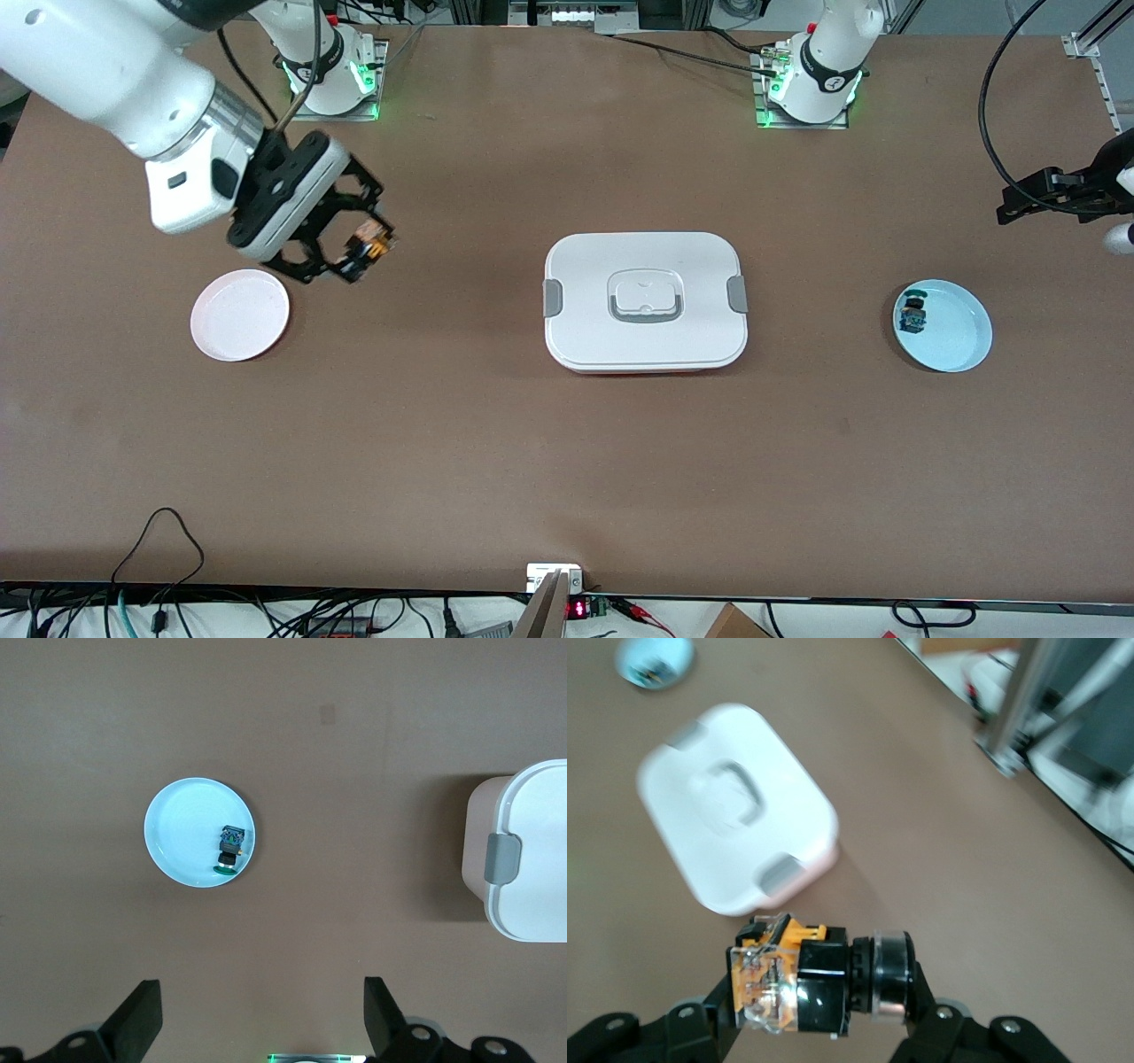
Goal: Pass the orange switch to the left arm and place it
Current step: 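Lift the switch with the right gripper while the left gripper approaches, then carry the switch above the box while the left gripper grasps it, then open the right gripper while the left gripper pulls the switch away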
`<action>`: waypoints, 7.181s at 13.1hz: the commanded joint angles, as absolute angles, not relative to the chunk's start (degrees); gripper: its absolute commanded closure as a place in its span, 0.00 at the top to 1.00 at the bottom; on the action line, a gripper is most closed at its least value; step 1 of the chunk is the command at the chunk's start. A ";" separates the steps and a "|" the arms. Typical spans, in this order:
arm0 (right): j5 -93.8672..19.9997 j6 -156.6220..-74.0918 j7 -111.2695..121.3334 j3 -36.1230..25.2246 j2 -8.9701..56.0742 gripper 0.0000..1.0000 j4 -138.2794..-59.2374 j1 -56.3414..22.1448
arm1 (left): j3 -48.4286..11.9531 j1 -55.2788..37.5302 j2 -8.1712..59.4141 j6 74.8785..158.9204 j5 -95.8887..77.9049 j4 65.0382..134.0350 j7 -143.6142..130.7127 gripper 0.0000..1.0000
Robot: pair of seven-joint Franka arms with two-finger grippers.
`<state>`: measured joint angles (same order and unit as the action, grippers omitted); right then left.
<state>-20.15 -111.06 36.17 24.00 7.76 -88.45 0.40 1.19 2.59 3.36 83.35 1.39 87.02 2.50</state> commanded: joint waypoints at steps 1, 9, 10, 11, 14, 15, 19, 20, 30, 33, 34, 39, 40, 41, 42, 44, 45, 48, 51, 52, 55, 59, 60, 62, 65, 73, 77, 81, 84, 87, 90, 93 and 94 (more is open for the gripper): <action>-26.97 -110.56 41.90 24.43 8.00 0.02 -87.98 0.79 | 0.97 2.64 3.43 83.32 1.32 86.75 3.43 1.00; -55.44 -119.71 63.10 24.35 8.35 0.03 -93.69 -0.96 | 1.05 2.11 5.63 76.91 -4.91 84.38 3.51 1.00; -57.03 -119.71 63.89 24.35 8.52 0.03 -93.78 -1.49 | 0.97 2.28 5.63 76.64 -5.18 84.38 3.34 1.00; -60.26 -119.79 65.29 24.43 8.53 0.03 -94.91 -2.36 | 1.05 2.89 5.71 74.73 -7.27 84.55 3.25 1.00; -69.75 -124.09 76.70 24.43 8.26 0.02 -98.78 -4.74 | 1.58 10.35 9.47 63.49 -29.70 85.08 2.90 1.00; -72.92 -124.71 78.56 24.43 8.17 0.03 -99.22 -5.53 | 1.67 10.98 11.06 60.67 -36.93 85.08 1.94 1.00; -77.41 -131.55 81.81 24.43 8.70 0.02 -99.58 -9.66 | 1.06 11.43 13.45 59.67 -60.59 91.99 -3.68 1.00; -81.09 -132.18 83.74 24.43 8.88 0.03 -99.67 -10.36 | 0.79 10.38 13.19 60.63 -64.56 93.76 -4.74 1.00; -100.55 -131.75 106.78 24.35 14.06 0.03 -99.58 -14.85 | -20.90 8.96 6.24 90.86 -78.22 103.18 -10.46 1.00; -100.90 -131.75 107.31 24.35 14.59 0.03 -99.40 -15.38 | -25.38 8.96 6.15 98.93 -80.42 103.18 -12.20 1.00; -102.03 -131.75 107.66 24.35 14.59 0.03 -99.32 -15.73 | -27.49 8.96 6.15 102.36 -80.68 103.10 -12.91 1.00; -106.52 -131.92 109.60 24.35 14.94 0.03 -99.32 -17.31 | -29.79 8.88 6.68 106.00 -82.62 103.18 -12.48 1.00; -106.52 -132.01 109.77 24.35 14.94 0.03 -99.32 -17.31 | -29.79 8.88 6.68 105.91 -82.62 103.36 -12.48 1.00; -106.52 -132.10 109.78 24.35 14.94 0.03 -99.32 -17.31 | -29.79 8.88 6.68 105.91 -82.62 103.36 -12.48 0.92; -106.61 -132.19 109.78 24.35 14.94 0.03 -99.23 -17.31 | -29.79 8.88 6.59 105.82 -82.62 103.36 -12.48 0.79; -106.61 -132.10 109.78 24.26 14.94 0.03 -99.23 -17.23 | -29.88 8.96 6.59 105.47 -82.62 103.36 -12.57 0.56; -106.61 -132.19 109.78 24.34 14.94 0.03 -99.23 -17.31 | -29.88 8.88 6.59 105.47 -82.62 103.36 -12.57 0.55; -106.70 -132.19 109.69 24.26 14.85 0.03 -99.23 -17.40 | -29.88 8.88 6.68 105.56 -82.53 103.36 -12.22 0.34; -106.70 -132.27 109.78 24.26 14.77 0.03 -99.23 -17.40 | -29.88 8.88 7.21 105.47 -82.18 103.18 -11.95 0.00; -106.70 -132.28 109.78 24.26 14.77 0.03 -99.23 -17.40 | -29.88 8.88 7.21 105.38 -82.18 103.18 -11.95 0.00; -106.70 -132.28 109.69 24.26 14.68 0.05 -99.49 -17.40 | -29.88 9.05 7.38 105.29 -82.18 103.18 -11.95 0.00; -110.02 -131.93 109.16 24.26 14.50 0.67 -99.58 -17.49 | -29.62 9.84 8.52 104.86 -82.18 102.92 -11.34 0.00; -110.73 -131.84 109.42 24.26 14.33 1.00 -99.49 -17.66 | -29.53 10.37 8.53 103.55 -82.09 102.92 -10.99 0.00; -110.83 -131.75 109.07 24.26 14.33 1.00 -99.49 -17.67 | -29.44 10.55 8.88 102.83 -82.09 102.92 -10.64 0.00; -110.83 -131.75 108.98 24.26 14.33 1.00 -99.49 -17.67 | -29.36 10.55 8.88 102.83 -82.09 102.92 -10.28 0.00; -110.57 -131.66 109.60 23.91 13.54 1.00 -101.51 -15.03 | -29.09 21.78 9.67 86.86 -63.31 102.92 -7.38 0.00; -110.13 -129.65 109.60 23.73 12.05 1.00 -105.63 -12.84 | -29.18 26.10 9.49 81.22 -36.30 100.64 -6.68 0.00; -104.17 -125.16 109.42 21.80 11.78 1.00 -108.02 -11.34 | -29.01 26.80 9.49 80.24 -12.17 101.34 -6.50 0.00; -98.98 -122.00 108.98 19.52 11.78 1.00 -108.46 -10.46 | -29.09 27.42 11.33 82.69 4.86 101.77 -6.50 0.00; -95.63 -118.23 108.90 16.01 11.34 1.00 -109.33 -10.46 | -29.18 29.79 14.75 89.70 17.27 104.14 -3.01 0.00; -91.25 -112.25 107.93 11.27 11.34 1.00 -109.95 -10.37 | -29.09 34.09 17.30 101.92 22.92 109.15 -2.29 0.00; -82.04 -103.74 100.14 4.94 11.07 1.00 -109.52 -10.46 | -29.09 36.38 20.82 107.30 26.01 109.16 -2.20 0.00; -79.48 -101.80 96.63 3.79 10.64 1.00 -109.34 -10.37 | -29.09 36.91 22.05 108.71 27.93 108.90 -2.02 0.01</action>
<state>-83.72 -105.20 102.28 5.79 12.64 -108.69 -10.55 -28.35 35.83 20.78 106.71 24.99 109.25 -3.15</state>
